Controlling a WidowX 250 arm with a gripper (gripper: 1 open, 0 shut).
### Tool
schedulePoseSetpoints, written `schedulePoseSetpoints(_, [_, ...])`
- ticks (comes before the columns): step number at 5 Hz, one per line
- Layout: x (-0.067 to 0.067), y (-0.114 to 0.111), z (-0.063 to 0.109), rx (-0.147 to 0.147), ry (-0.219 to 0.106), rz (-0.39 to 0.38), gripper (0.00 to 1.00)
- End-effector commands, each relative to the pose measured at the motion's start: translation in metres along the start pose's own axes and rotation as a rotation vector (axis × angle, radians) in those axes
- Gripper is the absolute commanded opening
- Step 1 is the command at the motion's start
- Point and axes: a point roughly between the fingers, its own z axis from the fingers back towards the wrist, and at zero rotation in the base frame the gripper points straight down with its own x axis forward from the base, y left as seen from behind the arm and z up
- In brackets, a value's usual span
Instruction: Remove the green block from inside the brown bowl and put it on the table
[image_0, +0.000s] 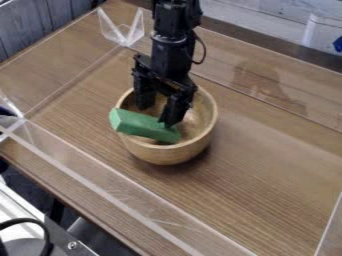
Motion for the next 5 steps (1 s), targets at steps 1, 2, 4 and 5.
schedulePoseSetpoints(1, [0.009, 0.004, 0.011, 0.022, -0.048, -0.002, 1.00])
schedulePoseSetpoints(2, [0.015, 0.002, 0.014, 0.021, -0.063, -0.013, 1.00])
schedulePoseSetpoints(4, [0.022, 0.000, 0.017, 0.020, -0.087, -0.027, 1.00])
schedulePoseSetpoints(5, [0.023, 0.000, 0.018, 0.020, -0.093, -0.029, 1.00])
